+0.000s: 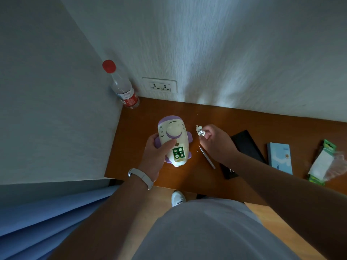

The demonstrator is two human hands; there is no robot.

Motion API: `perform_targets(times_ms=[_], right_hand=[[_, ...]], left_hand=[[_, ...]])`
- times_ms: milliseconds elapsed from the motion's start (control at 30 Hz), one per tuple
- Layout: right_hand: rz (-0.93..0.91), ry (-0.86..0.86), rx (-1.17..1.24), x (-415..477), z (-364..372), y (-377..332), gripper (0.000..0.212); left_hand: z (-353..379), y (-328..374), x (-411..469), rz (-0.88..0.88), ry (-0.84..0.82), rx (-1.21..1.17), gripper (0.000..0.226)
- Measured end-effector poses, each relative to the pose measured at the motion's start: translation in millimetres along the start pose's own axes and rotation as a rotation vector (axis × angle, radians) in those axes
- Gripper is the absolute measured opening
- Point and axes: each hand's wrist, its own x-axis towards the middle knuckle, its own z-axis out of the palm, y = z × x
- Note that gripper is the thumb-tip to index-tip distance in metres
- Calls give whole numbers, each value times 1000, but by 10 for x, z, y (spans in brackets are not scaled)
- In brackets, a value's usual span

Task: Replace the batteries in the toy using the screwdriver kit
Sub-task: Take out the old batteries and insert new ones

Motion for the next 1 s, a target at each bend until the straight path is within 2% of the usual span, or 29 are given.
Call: perform_targets(times_ms=[67,167,400,500,700,900,1000], right_hand=[[13,17,-77,120,0,77,33],[33,4,-170,283,28,150,43],[124,-64,-254,562,143,177,54],[120,-82,-232,601,174,191,49],[73,-72,-216,590,195,166,25],[22,-49,-24,457,41,92,20],[116,-77,224,314,-56,-28,8]], left_hand=[[-4,18,-10,6,3,-1,62],[-8,31,-18,8,18,-4,60],[-12,98,-87,14,53,-6,64],[-4,131,-101,16,72,-5,65],[-9,140,-103,19,73,8,59],[-18,154,-103,33,72,10,60],[-21,175,-109,41,65,10,61]])
